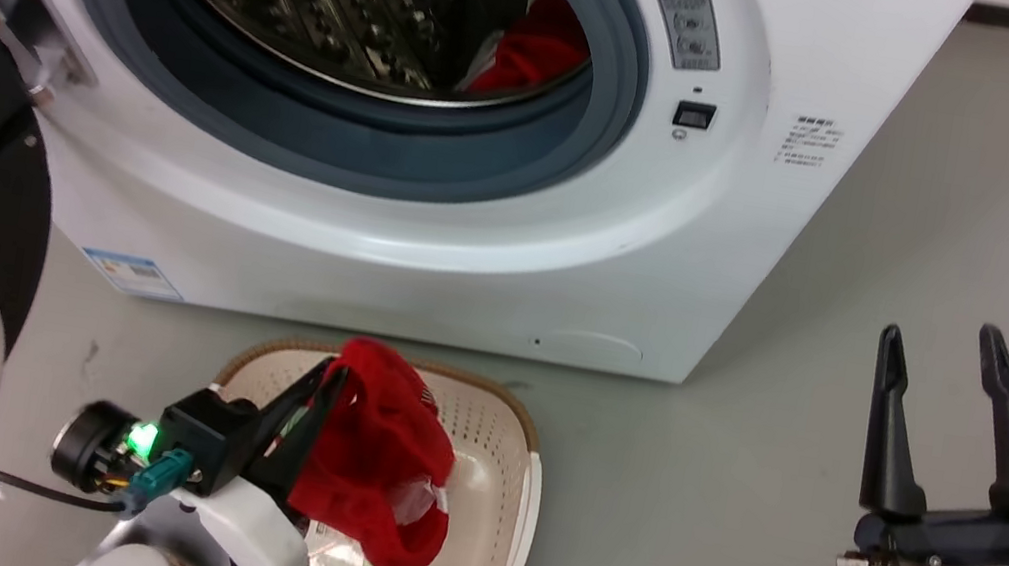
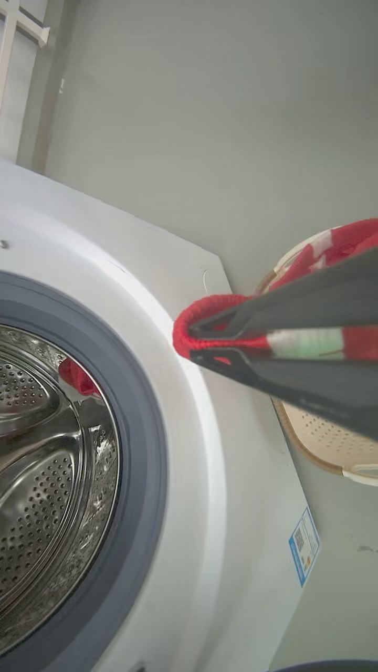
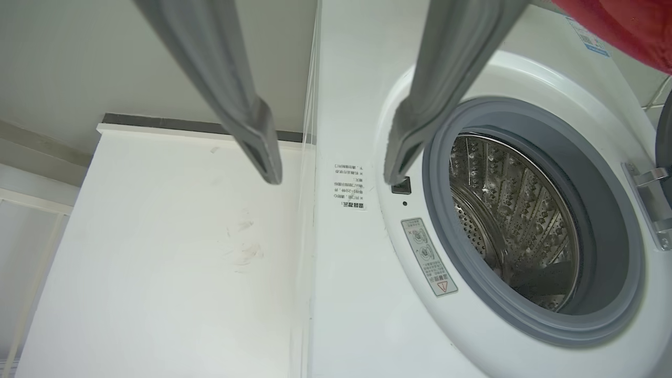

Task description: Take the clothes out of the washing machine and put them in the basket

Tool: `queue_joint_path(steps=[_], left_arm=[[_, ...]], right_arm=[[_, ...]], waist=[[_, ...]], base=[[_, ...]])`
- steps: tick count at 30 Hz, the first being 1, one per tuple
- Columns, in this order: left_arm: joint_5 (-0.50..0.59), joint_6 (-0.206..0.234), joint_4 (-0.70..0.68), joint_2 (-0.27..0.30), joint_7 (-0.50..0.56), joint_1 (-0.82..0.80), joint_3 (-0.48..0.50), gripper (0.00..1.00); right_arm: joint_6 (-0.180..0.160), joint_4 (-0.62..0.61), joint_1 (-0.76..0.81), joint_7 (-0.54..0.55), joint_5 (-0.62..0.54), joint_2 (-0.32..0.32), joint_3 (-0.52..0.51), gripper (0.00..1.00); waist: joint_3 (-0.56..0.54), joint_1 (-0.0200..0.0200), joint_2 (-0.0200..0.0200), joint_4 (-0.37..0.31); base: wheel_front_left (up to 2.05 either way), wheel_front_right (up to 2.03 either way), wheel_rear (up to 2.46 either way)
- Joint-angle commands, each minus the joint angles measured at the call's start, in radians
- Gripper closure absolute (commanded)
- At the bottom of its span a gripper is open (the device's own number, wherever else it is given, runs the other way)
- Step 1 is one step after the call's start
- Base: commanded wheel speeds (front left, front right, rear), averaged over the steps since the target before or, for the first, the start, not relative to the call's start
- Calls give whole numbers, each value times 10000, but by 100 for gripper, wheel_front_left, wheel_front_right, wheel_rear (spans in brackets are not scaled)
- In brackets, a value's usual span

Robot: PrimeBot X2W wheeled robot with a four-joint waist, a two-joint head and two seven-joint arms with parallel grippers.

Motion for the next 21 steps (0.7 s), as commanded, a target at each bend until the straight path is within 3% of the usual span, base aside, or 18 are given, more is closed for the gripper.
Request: queue_joint_path(steps=[1,13,21], left_arm=[[-13,-75,184,-82,-99,-174,-13,100],[-310,-1328,5675,-1761,-925,-2349,-385,100],[-311,-1851,9061,-2525,-930,-4423,-550,100]], right_arm=[[-7,-39,-180,-17,-59,10,-1,0],[-7,-356,-1446,-17,66,14,36,0],[-7,-647,-2245,-17,264,13,-57,0]], waist=[[379,0,-1,-149],[2853,0,-1,-848],[4623,0,-1,-1180]], base=[[0,0,0],[0,0,0],[0,0,0]])
